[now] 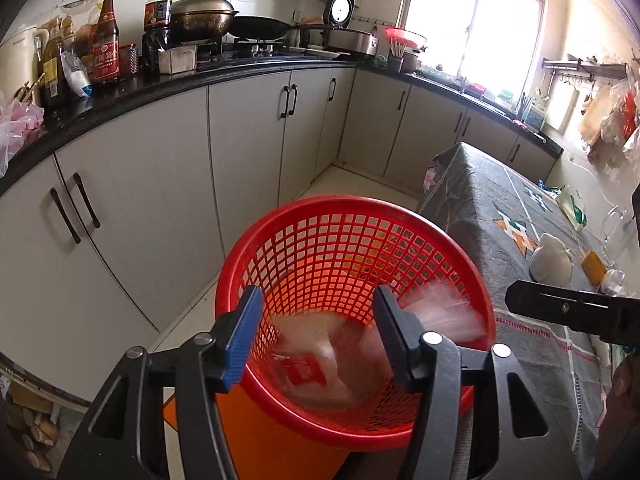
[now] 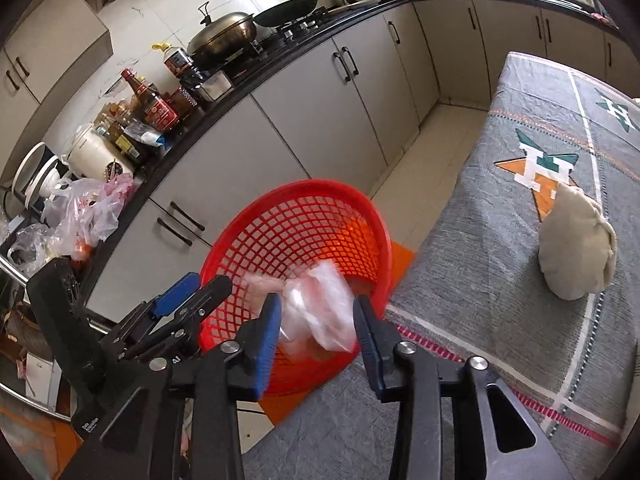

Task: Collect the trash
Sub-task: 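Carry both bags over the red basket and open both grippers, then move both open grippers back toward the table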

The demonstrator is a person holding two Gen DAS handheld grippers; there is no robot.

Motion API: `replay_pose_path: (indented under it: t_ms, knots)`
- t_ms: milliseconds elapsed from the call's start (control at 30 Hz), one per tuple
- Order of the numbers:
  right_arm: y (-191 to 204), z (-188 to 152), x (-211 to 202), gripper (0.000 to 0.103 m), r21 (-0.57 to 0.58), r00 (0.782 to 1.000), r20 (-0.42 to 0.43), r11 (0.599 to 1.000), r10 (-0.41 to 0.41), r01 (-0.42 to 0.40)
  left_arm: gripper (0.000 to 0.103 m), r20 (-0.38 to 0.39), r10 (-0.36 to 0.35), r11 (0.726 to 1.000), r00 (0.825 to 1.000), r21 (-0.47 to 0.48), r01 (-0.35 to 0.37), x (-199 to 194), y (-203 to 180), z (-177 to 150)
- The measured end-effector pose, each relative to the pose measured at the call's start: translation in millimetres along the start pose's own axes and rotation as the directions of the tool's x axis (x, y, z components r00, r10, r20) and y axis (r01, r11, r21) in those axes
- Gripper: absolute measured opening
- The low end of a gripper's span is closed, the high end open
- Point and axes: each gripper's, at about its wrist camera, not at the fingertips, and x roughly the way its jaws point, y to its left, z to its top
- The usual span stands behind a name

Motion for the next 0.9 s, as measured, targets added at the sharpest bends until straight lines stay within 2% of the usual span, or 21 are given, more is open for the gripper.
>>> replay_pose_path:
  t_ms: [233, 400, 500, 633, 833, 900]
  knots:
    - [-9, -7, -27, 0.049, 0.013, 0.999, 0.041, 1.0, 0.005, -0.006, 0.062, 0.024, -0.02, 1.0, 0.999, 0.005, 0.02, -20, -16, -12]
    - [-29, -29, -56, 0.052, 0.03, 0.997, 0.069, 0.999, -0.022, 0.02, 0.069, 0.052, -0.033, 0.998, 0.998, 0.063, 0.03, -36, -55, -29]
    - [-45, -45, -77, 0.054, 0.035, 0.995, 0.085, 0.998, -0.052, 0.049, 0.074, 0.058, -0.069, 0.992, 0.996, 0.106, 0.062, -44, -87, -43]
    - [-72, -64, -105, 0.056, 0.077, 0.99, 0.118, 0.994, -0.081, 0.072, 0.075, 0.03, -0.141, 0.98, 0.99, 0.149, 0.135, -45, -132, -61]
    - [-119, -89, -143, 0.057, 0.166, 0.98, 0.161, 0.982, -0.12, 0.093, 0.076, -0.032, -0.161, 0.957, 0.987, 0.239, 0.164, -34, -191, -84]
    - [-134, -95, -154, 0.057, 0.193, 0.976, 0.174, 0.976, -0.134, 0.1, 0.076, -0.047, -0.165, 0.953, 0.985, 0.25, 0.172, -31, -200, -88]
